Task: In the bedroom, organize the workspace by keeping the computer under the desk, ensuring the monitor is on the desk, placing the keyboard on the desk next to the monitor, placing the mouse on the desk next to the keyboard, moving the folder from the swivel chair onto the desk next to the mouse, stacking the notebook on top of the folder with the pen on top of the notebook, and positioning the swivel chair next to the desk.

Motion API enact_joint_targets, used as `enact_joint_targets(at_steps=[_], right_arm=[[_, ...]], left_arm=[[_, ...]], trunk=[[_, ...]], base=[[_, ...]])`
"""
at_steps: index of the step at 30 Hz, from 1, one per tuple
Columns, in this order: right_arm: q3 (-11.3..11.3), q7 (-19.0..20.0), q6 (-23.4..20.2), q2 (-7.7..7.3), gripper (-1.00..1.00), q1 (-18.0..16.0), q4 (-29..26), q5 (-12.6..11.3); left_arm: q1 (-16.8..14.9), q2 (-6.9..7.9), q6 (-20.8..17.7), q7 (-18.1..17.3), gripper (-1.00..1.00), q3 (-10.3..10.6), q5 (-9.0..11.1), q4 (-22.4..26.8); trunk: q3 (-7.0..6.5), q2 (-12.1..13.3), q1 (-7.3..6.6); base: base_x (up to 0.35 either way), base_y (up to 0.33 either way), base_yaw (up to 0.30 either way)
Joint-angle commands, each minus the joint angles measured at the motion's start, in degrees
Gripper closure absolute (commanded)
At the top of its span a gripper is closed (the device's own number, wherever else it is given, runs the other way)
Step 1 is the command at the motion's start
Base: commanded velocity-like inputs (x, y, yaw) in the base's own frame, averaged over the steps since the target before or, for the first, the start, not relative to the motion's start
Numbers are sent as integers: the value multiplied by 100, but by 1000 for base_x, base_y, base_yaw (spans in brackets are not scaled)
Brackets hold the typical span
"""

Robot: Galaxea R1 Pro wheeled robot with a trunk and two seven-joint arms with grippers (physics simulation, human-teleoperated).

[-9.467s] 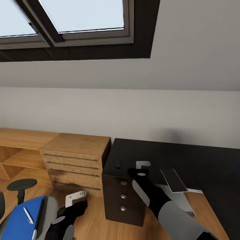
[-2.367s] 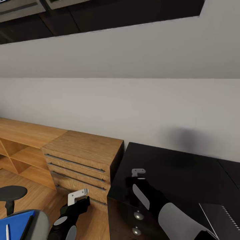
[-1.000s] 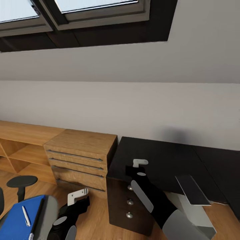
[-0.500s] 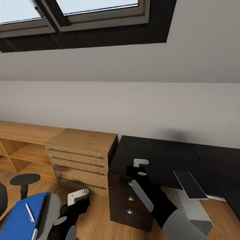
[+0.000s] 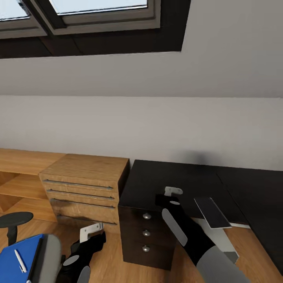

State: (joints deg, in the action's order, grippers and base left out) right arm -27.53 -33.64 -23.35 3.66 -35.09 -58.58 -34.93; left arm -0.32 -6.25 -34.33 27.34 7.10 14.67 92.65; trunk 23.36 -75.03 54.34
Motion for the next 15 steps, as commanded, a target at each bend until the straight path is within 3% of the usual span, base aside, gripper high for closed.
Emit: enact_joint_targets(at_steps=[1, 3, 8, 11, 13, 14, 15], right_arm=[[30, -34, -11, -29, 100, -7, -5, -66], [122, -31, -11, -62, 100, -7, -5, -91], [603, -33, -11, -95, 100, -7, 0, -108], [1199, -31, -7, -164, 100, -7, 18, -110], [1427, -31, -5, -189, 100, -7, 34, -105], [1713, -34, -3, -233, 100, -7, 43, -101], [1806, -32, -3, -254, 100, -7, 47, -98]], left_arm=[[-3, 1, -12, 56, -100, 4, 60, 10], [-3, 1, -12, 58, -100, 3, 61, 9], [-3, 1, -18, 55, -100, 2, 62, 9], [-3, 1, -18, 57, -100, -8, 60, 8], [-3, 1, -20, 59, -100, -11, 61, 8], [-3, 1, -18, 60, -100, -8, 62, 8], [-3, 1, -19, 60, -100, -6, 62, 8]], trunk=[[7, -4, 0], [7, -4, 0], [7, -4, 0], [7, -4, 0], [7, -4, 0], [7, -4, 0], [7, -4, 0]], base=[[0, 0, -259], [-9, -3, -259], [-151, -107, -262], [-245, -186, -263], [-248, -195, -264], [-101, -75, -265], [-65, -48, -265]])
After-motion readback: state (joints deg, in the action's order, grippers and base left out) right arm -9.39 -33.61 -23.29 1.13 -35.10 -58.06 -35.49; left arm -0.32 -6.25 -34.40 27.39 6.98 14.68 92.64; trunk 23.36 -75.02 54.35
